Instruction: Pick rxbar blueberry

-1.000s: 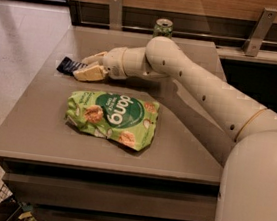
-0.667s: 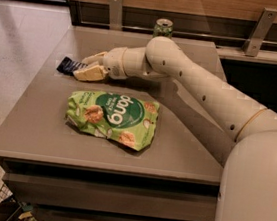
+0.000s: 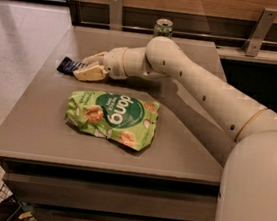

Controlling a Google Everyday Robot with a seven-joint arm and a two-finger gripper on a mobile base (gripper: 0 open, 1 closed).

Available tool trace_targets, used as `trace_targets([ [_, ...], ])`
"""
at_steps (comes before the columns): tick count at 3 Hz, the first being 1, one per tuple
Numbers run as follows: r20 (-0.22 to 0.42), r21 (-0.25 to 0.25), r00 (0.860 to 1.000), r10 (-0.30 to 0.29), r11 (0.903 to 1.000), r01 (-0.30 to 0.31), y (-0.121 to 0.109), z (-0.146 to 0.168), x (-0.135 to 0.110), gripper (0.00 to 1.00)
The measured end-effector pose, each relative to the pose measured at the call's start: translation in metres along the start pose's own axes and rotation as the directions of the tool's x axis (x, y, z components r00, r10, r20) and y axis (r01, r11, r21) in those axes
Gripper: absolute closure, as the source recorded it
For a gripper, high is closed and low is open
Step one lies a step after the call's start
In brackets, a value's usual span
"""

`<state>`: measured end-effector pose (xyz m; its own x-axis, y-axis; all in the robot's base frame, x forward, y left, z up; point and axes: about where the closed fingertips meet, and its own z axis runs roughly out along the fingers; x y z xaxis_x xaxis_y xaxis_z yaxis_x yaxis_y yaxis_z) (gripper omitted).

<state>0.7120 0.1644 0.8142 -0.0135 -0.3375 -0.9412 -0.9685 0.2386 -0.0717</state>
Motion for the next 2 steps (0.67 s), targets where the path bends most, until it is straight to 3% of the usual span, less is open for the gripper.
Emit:
trace_targets([
  [2, 0.0, 0.0, 1.0, 0.0, 1.0, 0.0, 0.0, 0.0, -0.0001, 1.0],
])
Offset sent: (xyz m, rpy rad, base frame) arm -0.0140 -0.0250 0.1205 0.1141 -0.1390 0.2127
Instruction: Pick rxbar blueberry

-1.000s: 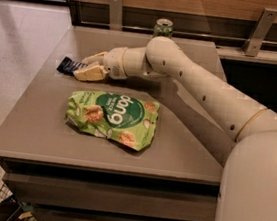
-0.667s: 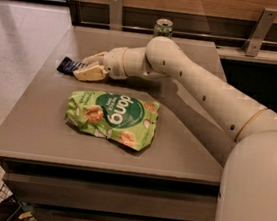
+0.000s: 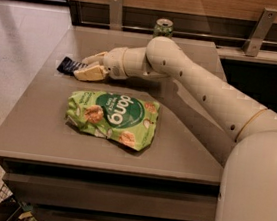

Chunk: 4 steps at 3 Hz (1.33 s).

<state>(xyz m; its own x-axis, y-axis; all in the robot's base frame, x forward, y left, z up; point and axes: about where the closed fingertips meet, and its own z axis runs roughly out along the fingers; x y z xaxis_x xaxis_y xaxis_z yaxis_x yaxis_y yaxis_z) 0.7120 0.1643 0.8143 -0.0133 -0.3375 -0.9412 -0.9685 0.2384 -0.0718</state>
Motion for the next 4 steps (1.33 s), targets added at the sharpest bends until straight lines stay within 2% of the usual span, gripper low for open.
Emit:
trace_targets([
  [4, 0.0, 0.0, 1.0, 0.0, 1.0, 0.0, 0.0001, 0.0, -0.0004, 1.0],
])
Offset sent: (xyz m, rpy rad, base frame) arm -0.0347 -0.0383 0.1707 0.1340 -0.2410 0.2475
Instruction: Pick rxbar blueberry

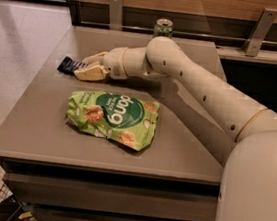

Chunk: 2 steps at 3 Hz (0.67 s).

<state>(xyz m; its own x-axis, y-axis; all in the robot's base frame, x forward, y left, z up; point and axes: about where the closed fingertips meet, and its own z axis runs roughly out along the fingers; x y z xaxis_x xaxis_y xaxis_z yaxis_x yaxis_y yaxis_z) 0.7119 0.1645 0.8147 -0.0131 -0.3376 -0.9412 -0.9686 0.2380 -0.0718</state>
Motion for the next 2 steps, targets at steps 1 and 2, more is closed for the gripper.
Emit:
trace_targets([
  [1, 0.0, 0.0, 1.0, 0.0, 1.0, 0.0, 0.0, 0.0, -0.0001, 1.0],
  [2, 0.0, 0.0, 1.0, 0.0, 1.0, 0.0, 0.0001, 0.0001, -0.0002, 1.0],
])
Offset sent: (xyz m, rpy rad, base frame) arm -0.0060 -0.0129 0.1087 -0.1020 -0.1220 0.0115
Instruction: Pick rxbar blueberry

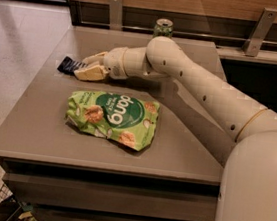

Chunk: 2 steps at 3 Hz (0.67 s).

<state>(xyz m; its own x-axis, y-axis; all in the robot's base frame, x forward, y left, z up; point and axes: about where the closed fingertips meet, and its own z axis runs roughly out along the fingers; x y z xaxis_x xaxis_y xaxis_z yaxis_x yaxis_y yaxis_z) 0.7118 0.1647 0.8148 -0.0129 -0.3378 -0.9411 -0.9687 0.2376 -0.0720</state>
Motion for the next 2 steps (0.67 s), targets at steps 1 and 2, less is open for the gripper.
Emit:
trace_targets([
  [1, 0.0, 0.0, 1.0, 0.0, 1.0, 0.0, 0.0, 0.0, 0.0, 1.0],
  [2, 0.0, 0.0, 1.0, 0.0, 1.0, 0.0, 0.0, -0.0001, -0.0001, 1.0],
])
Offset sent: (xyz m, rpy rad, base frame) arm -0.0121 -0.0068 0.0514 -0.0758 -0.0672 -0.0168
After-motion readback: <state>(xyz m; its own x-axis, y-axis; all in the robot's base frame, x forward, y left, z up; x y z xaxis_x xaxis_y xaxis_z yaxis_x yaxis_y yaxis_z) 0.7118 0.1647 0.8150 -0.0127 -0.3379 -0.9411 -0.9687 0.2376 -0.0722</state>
